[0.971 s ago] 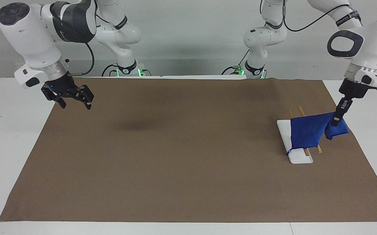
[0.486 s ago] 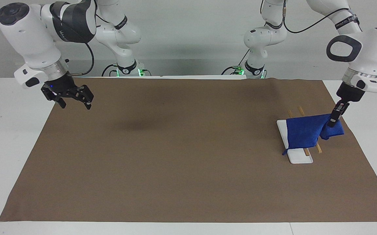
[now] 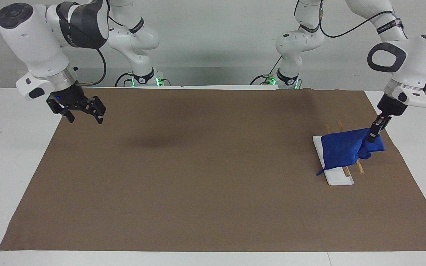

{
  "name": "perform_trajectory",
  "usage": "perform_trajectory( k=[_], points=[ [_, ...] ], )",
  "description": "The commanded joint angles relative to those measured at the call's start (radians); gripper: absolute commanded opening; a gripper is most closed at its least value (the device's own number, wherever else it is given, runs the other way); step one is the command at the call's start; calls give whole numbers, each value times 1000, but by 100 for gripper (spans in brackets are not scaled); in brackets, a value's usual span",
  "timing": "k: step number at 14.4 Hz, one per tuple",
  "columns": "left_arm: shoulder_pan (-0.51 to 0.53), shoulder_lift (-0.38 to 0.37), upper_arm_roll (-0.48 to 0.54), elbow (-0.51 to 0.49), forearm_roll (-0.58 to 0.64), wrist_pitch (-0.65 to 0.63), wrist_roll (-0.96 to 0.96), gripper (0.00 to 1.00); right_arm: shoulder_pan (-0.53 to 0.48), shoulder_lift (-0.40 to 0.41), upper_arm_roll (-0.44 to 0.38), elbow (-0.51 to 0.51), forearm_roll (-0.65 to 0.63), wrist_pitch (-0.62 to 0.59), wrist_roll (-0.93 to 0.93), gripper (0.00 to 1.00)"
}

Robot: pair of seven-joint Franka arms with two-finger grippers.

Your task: Right arm passes towel to left arm to hang

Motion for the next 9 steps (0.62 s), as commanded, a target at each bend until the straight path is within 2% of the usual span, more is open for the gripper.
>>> perform_trajectory(
  k=[1,2,3,4,7,9],
  points=[
    [16,-23,-2,-20,-1,-9,26,3,-2,-19,0,-16,-8,-7,-19,100],
    [16,-23,-2,-20,-1,-19,23,30,-2,-19,0,-16,-8,-7,-19,100],
    [16,-23,-2,-17,-1,-26,21,67,-2,-19,0,-16,-8,-7,-19,100],
    [17,-23,-1,-17,-1,-31,18,99,-2,-19,0,-16,-8,-7,-19,100],
    [31,-16,-1,6,87,-45,18,100,-2,-19,0,-16,-8,-7,-19,100],
    [31,-13,-1,58,163,-109,18,100,-2,-19,0,-16,-8,-7,-19,100]
  ],
)
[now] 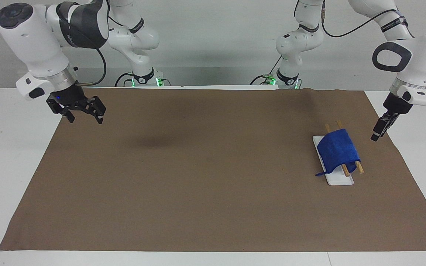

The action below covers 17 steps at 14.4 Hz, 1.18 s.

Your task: Right arm passes towel to left arm to hang

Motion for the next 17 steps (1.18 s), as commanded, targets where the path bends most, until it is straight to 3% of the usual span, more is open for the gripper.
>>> perform_trajectory(
  k=[1,3,6,12,14,17],
  points=[
    [11,-7,-1,71,111,-116,10,100,-2,-18,0,-16,-8,-7,-19,100],
    [0,10,-3,157,203,-237,7,100,-2,-18,0,-16,-8,-7,-19,100],
    [-14,59,-10,321,211,-492,7,100,-2,-18,0,-16,-8,-7,-19,100],
    [-230,72,-12,591,229,-973,7,100,-2,-18,0,-16,-8,-7,-19,100],
    [-252,85,-29,618,220,-1004,5,100,-2,-18,0,-16,-8,-7,-19,100],
    [-255,70,-47,573,214,-972,13,100,-2,-18,0,-16,-8,-7,-19,100]
  ],
)
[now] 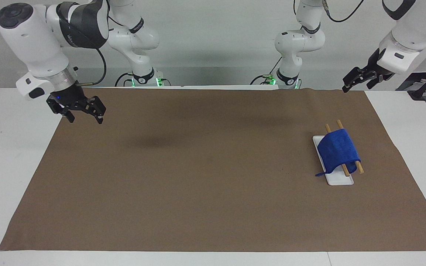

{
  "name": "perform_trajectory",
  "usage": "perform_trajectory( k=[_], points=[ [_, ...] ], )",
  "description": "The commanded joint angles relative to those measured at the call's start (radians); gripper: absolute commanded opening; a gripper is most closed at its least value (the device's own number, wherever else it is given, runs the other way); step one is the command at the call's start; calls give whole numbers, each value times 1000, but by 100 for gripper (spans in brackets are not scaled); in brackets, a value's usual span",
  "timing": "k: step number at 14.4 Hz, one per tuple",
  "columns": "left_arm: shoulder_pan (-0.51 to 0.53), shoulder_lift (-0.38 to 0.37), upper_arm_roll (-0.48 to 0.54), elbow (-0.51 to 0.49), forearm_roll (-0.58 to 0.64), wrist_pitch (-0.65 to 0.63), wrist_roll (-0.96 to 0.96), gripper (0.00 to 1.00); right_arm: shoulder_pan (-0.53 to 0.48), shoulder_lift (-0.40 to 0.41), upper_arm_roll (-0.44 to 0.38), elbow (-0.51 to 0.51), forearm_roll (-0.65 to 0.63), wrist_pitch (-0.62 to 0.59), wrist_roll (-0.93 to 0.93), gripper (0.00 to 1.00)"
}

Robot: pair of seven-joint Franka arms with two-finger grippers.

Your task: Right arm passes towel to left arm to hang

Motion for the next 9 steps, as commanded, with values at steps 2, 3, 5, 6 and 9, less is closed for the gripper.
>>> perform_trajectory(
  k=[2,3,5,6,9],
  points=[
    [2,11,-2,-7,10,-9,11,100,-2,-18,0,-16,-8,-7,-19,100],
    [-2,10,-4,-5,13,-12,9,100,-2,-18,0,-16,-8,-7,-19,100],
    [-4,10,-7,-4,12,-18,4,100,-2,-18,0,-16,-8,-7,-19,100],
    [-4,10,-8,-4,12,-15,3,100,-2,-18,0,-16,-8,-7,-19,100],
    [-4,7,-1,-4,10,-11,7,100,-2,-18,0,-16,-8,-7,-19,100]
  ],
)
